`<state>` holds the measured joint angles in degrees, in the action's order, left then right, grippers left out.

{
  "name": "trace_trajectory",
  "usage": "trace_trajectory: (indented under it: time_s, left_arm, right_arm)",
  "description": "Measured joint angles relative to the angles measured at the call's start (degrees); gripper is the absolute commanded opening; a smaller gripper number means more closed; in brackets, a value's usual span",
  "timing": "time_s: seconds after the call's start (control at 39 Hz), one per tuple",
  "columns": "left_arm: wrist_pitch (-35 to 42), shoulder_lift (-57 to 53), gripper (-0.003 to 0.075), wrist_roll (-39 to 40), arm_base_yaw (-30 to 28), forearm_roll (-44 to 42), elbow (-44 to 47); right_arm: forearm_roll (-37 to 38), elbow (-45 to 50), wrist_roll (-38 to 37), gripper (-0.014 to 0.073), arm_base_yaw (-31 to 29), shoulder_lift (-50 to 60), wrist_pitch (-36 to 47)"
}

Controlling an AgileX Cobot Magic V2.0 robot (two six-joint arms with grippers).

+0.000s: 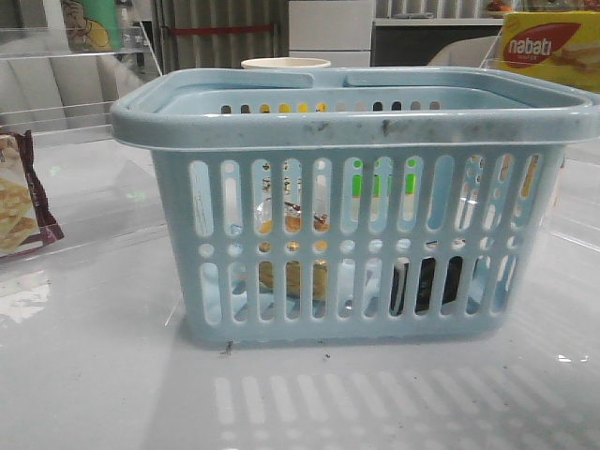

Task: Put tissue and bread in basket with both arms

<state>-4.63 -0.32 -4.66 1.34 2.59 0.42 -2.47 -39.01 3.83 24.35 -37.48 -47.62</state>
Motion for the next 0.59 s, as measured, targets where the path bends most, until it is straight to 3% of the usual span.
trace_trajectory:
  time_s: [0.49,0.59]
  left_arm:
    - [0.37,0.00,0.0092,0.00,0.00,0.00,0.00]
    - [0.37,0.00,0.0091,0.00,0.00,0.00,0.00]
  right_arm:
    - [0.00,0.51,0.00,0.0056,0.00,0.67,0.29]
    - [0.00,2.29,0.00,0.0056,-2.34,3.18,1.06]
